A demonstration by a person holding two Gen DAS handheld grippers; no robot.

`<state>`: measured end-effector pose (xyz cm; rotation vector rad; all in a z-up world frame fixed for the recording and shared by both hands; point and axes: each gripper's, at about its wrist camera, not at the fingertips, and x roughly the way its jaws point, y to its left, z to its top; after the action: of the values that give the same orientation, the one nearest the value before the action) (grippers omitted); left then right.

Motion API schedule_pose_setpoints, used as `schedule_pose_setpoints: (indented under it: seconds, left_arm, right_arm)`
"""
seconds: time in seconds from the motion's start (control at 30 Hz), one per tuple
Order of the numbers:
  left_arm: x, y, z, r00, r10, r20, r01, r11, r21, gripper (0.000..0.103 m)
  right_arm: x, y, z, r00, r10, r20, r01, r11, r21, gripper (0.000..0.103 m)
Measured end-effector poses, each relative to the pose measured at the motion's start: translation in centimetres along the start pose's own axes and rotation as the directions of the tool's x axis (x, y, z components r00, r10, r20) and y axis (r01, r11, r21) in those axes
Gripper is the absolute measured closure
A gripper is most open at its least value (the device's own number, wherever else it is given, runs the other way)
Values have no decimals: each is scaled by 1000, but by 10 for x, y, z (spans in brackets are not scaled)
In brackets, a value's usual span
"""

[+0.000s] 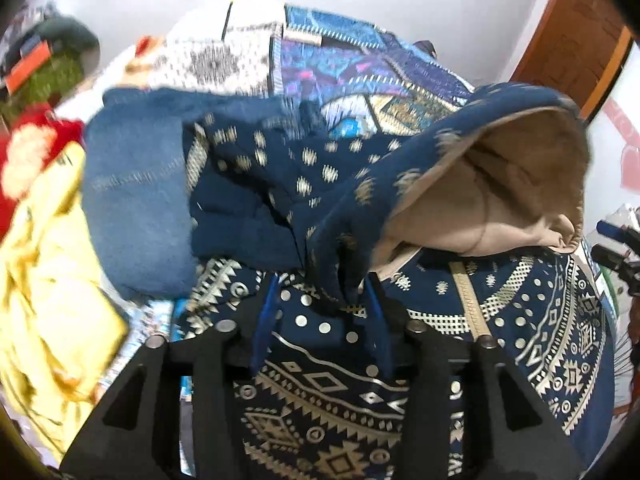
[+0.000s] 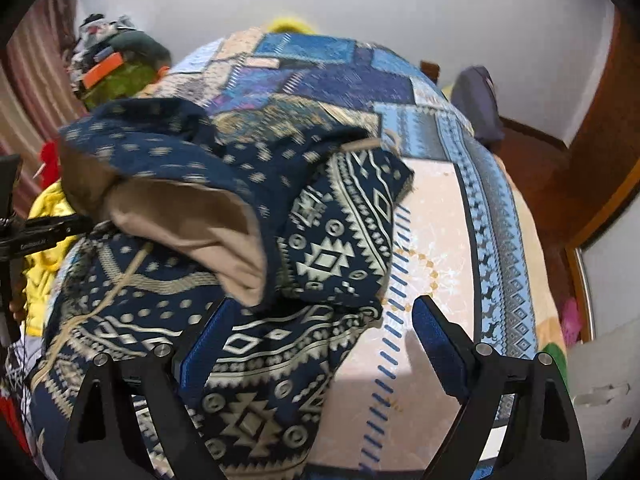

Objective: Fold large clothes

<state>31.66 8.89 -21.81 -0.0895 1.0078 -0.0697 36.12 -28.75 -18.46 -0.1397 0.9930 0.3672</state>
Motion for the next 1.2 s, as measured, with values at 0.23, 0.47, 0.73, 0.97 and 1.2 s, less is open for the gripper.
schedule_pose_setpoints:
  seconds: [0.23, 0.47, 0.73, 0.97, 1.2]
  left_arm:
    - [-49, -27, 25, 993, -18, 120, 8, 997, 78, 33]
    - [-51, -70, 62, 987, -59, 147, 32, 984, 177, 24]
    - [-5, -115, 83, 995, -24, 99, -7, 951, 308, 52]
    - [-33, -117, 74, 983, -154, 104, 120, 954, 276, 93]
    - [-73, -119, 23, 972, -223, 67, 193, 933, 304, 93]
  right_arm:
    - [-34, 26, 24, 988, 133, 84, -134, 991, 4, 14]
    - [-45, 38, 48, 973, 191, 126, -195, 981, 17, 14]
    - [-43, 20, 40, 967, 231, 110, -244, 963, 118, 14]
    - [-50, 8, 34, 978, 182, 102, -194, 972, 130, 14]
    - [-65, 19, 39, 965, 221, 138, -239, 963, 126, 14]
